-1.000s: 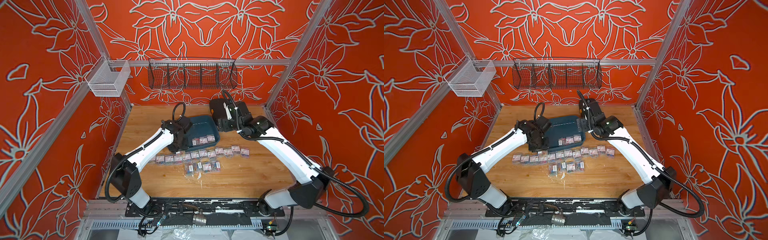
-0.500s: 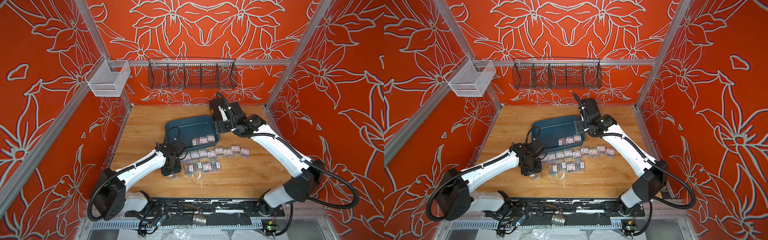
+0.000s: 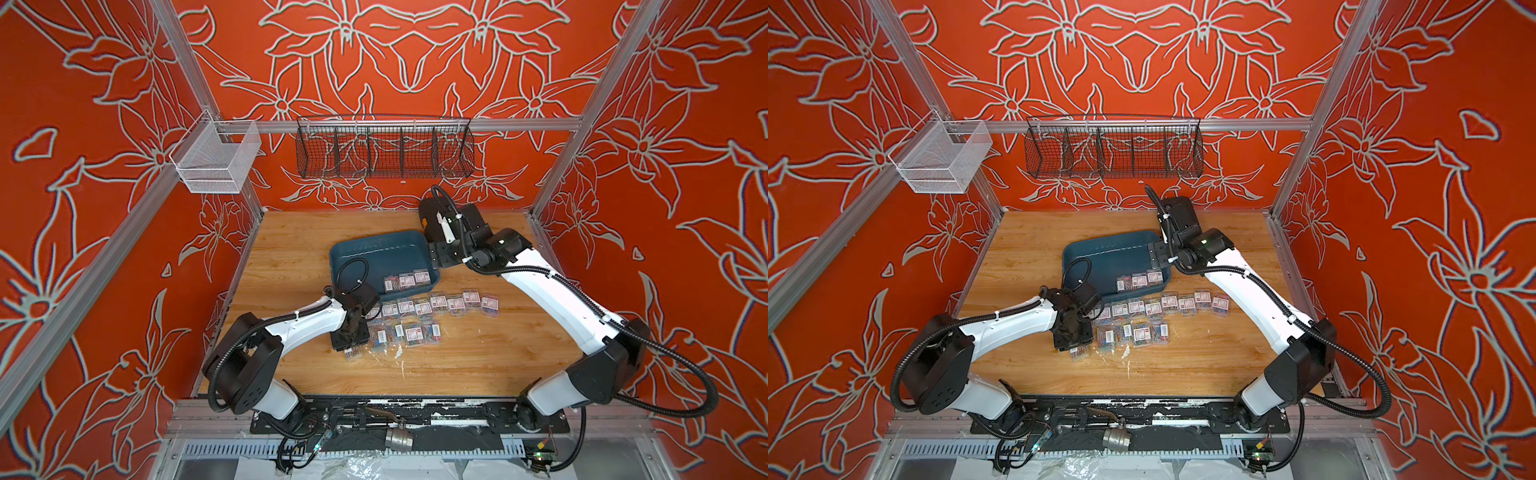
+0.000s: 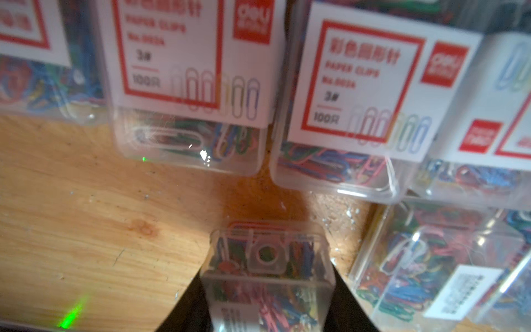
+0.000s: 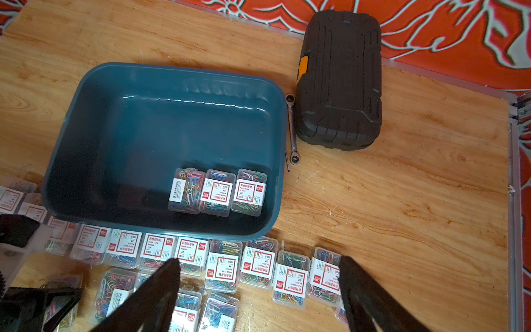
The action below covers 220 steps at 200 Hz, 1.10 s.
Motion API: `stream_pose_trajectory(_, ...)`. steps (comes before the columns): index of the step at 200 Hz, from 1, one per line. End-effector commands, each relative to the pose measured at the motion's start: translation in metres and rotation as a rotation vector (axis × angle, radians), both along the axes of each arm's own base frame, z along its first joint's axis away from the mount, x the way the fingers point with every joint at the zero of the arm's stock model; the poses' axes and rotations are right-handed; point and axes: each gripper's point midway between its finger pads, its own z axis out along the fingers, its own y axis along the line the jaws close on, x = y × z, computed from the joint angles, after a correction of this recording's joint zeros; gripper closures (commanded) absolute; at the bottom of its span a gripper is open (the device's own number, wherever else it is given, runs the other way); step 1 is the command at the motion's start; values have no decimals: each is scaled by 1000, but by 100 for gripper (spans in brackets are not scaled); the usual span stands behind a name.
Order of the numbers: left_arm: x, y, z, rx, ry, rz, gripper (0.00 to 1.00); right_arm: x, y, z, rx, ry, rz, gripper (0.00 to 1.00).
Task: Take the paper clips out of the storage box
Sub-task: Place the boxed paper clips at the center of the board.
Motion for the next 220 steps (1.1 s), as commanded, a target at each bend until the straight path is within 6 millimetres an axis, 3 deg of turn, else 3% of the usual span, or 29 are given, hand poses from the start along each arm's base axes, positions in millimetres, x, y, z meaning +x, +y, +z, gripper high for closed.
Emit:
stream_pose_trajectory(1, 11, -5, -2, 10, -24, -21, 76, 2, -1, -1, -20, 13, 7, 12)
stream_pose_trajectory(58, 20, -30, -5, -65, -30, -60, 74, 3, 1, -8, -27, 41, 8, 12)
stream_pose_trajectory(94, 17, -34, -3, -83, -27, -71, 61, 3, 2, -10, -24, 49, 14, 13)
stream_pose_trajectory(122, 10, -28, 1, -87, -35, -50, 44, 4, 6, -12, -17, 60, 24, 13)
stream_pose_trajectory(160, 7, -23, 16, -100, -83, -73, 32, 7, 13, -21, 18, 105, -7, 15)
stream_pose_trajectory(220, -3, -14, 52, -130, -130, -69, 28, 19, 45, -55, 128, 223, -22, 26)
